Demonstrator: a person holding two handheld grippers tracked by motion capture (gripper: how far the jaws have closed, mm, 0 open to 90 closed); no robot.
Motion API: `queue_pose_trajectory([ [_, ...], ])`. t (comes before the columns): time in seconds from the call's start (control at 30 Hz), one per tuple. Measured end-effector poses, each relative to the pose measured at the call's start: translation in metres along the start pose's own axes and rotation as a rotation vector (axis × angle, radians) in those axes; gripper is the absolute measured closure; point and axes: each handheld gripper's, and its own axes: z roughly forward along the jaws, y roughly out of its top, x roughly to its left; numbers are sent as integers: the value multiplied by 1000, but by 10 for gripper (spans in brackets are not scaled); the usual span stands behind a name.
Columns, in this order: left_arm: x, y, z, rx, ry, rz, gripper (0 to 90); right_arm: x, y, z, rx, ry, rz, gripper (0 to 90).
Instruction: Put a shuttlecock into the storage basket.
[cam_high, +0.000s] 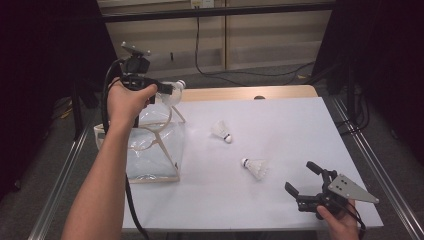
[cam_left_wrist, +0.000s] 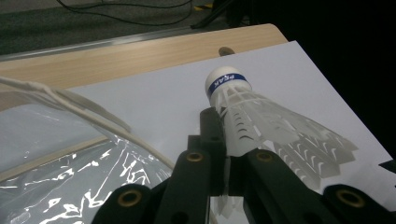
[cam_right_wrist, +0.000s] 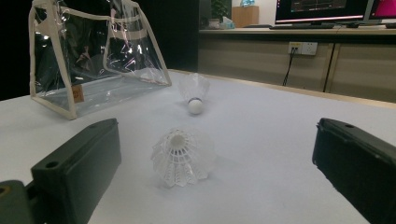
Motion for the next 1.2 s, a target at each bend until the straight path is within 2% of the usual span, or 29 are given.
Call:
queue_pose_trajectory([
  [0.17,4,0,-3,-6,-5,-15,899,1,0,0,-3,0,7,9],
  [0.67,13,0,-10,-3,26,-14,899,0,0,0,0,-3,6,9],
  [1.0,22,-1,-16,-17,49,-33,899,0,0,0,0,-3,11,9],
  [1.2,27,-2,-18,-12,62,-31,899,0,0,0,2,-2,7,9],
])
